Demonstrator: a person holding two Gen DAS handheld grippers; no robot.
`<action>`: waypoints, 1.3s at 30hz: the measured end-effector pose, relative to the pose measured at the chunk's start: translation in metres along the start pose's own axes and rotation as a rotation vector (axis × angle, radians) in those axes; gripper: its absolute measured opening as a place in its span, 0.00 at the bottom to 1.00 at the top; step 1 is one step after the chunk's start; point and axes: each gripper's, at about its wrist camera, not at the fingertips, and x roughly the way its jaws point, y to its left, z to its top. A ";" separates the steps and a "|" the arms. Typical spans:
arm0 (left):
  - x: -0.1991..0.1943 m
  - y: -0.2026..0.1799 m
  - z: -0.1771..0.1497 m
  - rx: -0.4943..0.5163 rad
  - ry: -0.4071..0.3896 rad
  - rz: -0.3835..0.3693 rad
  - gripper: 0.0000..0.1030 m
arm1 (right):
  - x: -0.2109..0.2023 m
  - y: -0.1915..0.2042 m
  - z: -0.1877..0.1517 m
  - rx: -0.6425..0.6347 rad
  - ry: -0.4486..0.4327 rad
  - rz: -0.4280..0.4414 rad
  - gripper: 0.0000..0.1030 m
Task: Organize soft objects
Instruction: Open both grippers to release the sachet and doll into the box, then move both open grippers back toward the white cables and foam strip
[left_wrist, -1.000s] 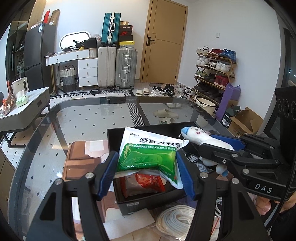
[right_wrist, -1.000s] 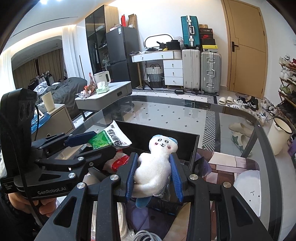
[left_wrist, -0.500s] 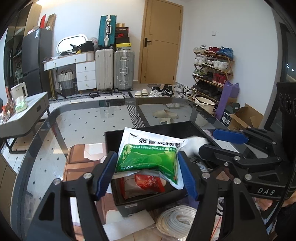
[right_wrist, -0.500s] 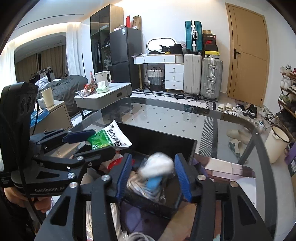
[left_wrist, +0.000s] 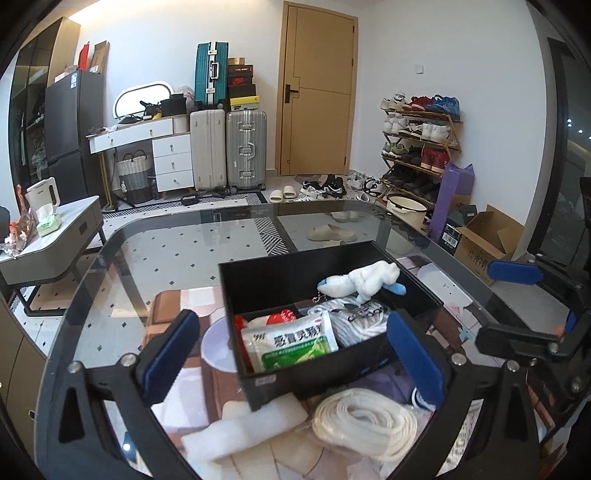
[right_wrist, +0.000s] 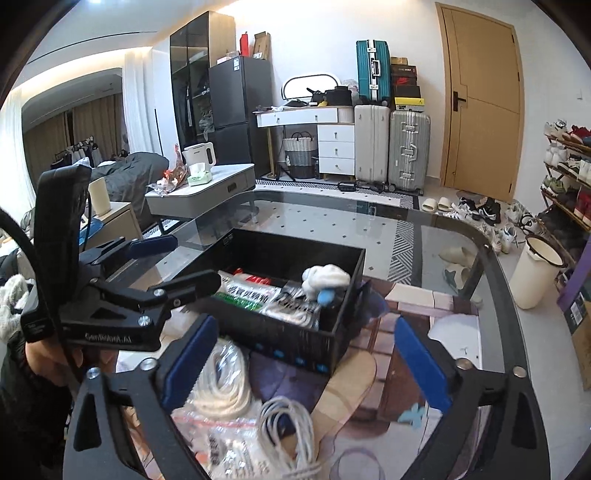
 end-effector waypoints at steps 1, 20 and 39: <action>-0.004 0.001 -0.002 0.001 -0.003 0.001 1.00 | -0.004 0.001 -0.002 -0.003 -0.001 -0.002 0.98; -0.049 0.016 -0.052 -0.012 0.050 0.033 1.00 | -0.022 -0.005 -0.060 0.067 0.097 -0.045 0.99; -0.040 0.019 -0.073 0.009 0.109 0.026 1.00 | -0.009 -0.008 -0.085 0.055 0.187 -0.071 1.00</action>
